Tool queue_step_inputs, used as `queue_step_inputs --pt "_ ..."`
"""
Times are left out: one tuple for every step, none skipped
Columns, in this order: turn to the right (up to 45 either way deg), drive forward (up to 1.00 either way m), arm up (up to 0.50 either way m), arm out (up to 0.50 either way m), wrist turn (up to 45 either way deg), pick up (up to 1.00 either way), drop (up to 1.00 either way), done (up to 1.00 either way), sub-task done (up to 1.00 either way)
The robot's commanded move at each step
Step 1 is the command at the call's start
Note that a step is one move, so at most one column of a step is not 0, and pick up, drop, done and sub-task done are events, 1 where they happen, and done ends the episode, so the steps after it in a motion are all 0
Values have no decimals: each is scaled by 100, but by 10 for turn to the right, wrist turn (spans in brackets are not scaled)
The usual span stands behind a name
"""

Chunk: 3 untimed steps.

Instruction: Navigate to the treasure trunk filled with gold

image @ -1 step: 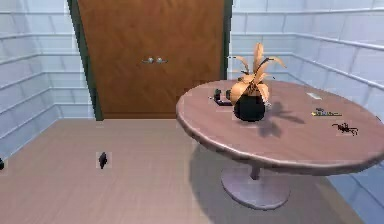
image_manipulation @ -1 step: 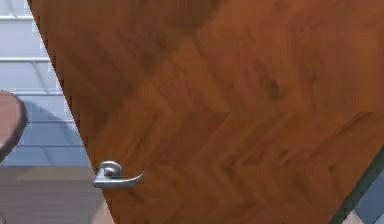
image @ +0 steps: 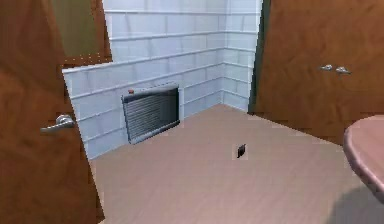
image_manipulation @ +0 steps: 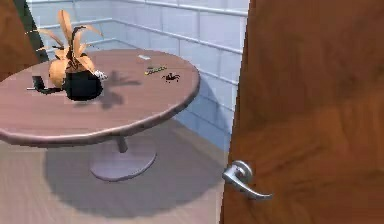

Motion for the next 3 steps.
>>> queue_step_inputs --pt "-450 0 0 0 0 0 0 0 0" --pt "-60 0 0 0 0 0 0 0 0" --pt "0 5 0 0 0 0 0 0 0"
